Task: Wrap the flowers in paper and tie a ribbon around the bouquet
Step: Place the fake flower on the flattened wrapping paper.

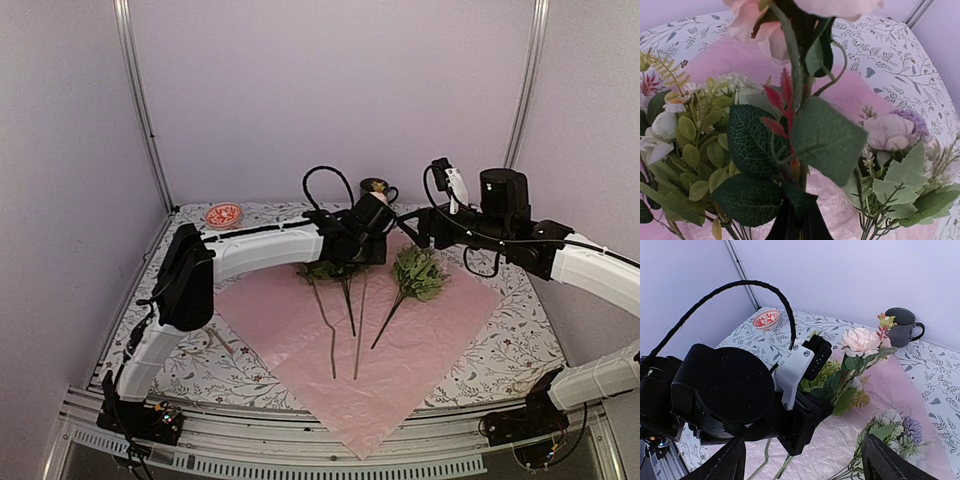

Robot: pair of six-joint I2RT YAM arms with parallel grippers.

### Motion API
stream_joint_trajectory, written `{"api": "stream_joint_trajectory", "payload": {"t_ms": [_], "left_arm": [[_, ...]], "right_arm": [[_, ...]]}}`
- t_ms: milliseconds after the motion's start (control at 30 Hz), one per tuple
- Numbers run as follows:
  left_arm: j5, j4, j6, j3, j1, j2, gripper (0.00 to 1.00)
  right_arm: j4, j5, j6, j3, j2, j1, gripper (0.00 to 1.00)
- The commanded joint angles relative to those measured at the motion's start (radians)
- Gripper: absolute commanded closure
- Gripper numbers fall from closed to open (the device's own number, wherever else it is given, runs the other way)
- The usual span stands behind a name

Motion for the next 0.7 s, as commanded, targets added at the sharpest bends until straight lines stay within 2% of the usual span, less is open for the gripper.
{"api": "stream_joint_trajectory", "payload": {"t_ms": [0, 100, 233, 300, 400, 533, 600, 667], "left_arm": [[0.06, -0.039, -0.03, 0.03, 0.004, 0.049, 0.96], [0.064, -0.043, -0.037, 0.029, 0.006, 0.056, 0.82], [0.066, -0.033, -0.033, 0.026, 0.012, 0.041, 0.56], [0.067, -0.029, -0.025, 0.025, 0.016, 0.029, 0.48], [0.071, -0.025, -0.023, 0.019, 0.023, -0.003, 0.47], [0.052, 0.001, 0.013, -0.037, 0.031, -0.109, 0.47], [0.051, 0.0, 0.022, -0.12, 0.053, -0.202, 0.47], [0.033, 0.006, 0.01, -0.307, 0.091, -0.32, 0.49]], "right_arm": [[-0.032, 0.055, 0.001, -0.032, 0.01, -0.004, 0.18], [-0.05, 0.077, 0.002, -0.038, 0.031, -0.01, 0.17], [-0.071, 0.083, 0.014, -0.056, 0.075, -0.053, 0.15], [-0.074, 0.055, 0.031, -0.067, 0.109, -0.085, 0.15], [-0.075, 0.033, 0.054, -0.075, 0.162, -0.121, 0.15], [-0.091, 0.081, 0.084, -0.078, 0.211, -0.168, 0.16], [-0.105, 0.112, 0.106, -0.089, 0.205, -0.188, 0.16], [-0.129, 0.149, 0.113, -0.099, 0.183, -0.194, 0.17]]}}
